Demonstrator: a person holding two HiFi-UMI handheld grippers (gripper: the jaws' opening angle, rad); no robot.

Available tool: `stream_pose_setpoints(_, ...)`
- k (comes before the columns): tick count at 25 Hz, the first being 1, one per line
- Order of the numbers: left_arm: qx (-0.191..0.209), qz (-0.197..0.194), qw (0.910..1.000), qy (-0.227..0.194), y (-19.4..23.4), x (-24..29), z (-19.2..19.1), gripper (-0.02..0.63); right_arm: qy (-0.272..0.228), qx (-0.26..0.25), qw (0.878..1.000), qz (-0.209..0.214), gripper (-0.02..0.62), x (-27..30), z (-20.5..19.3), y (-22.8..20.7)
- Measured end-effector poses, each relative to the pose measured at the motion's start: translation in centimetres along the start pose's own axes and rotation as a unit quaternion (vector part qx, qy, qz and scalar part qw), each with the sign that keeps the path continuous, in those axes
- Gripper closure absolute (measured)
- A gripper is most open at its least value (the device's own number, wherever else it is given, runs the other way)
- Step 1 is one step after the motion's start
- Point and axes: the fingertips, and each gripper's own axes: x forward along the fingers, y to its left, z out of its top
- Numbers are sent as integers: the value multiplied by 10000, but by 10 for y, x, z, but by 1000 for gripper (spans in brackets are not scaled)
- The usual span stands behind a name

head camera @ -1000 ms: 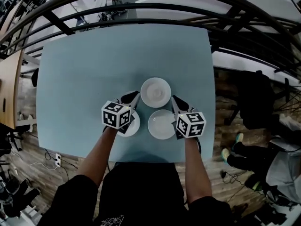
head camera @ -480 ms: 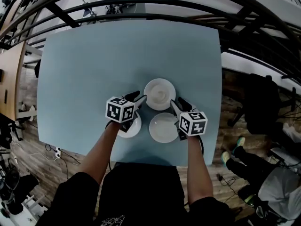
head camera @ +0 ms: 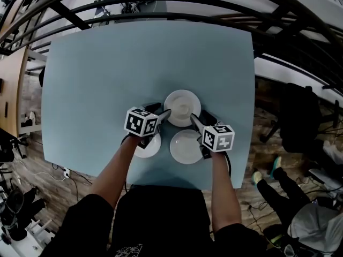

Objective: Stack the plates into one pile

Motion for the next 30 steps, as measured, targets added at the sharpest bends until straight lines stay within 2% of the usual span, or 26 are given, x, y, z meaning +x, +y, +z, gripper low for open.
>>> stream_pose_setpoints(11, 114, -110, 9996, 232, -4, 5, -2, 403, 238, 173, 9995, -105, 388, 9, -5, -1)
stream_pose_setpoints(16, 261, -118, 9991, 320, -12, 7, -3, 403, 177, 307, 9993, -135, 388, 10, -3, 0)
stream_pose_setpoints(30, 330, -148, 9992, 160, -24, -3, 8, 403, 40, 394, 9992, -89, 388, -4, 4, 6)
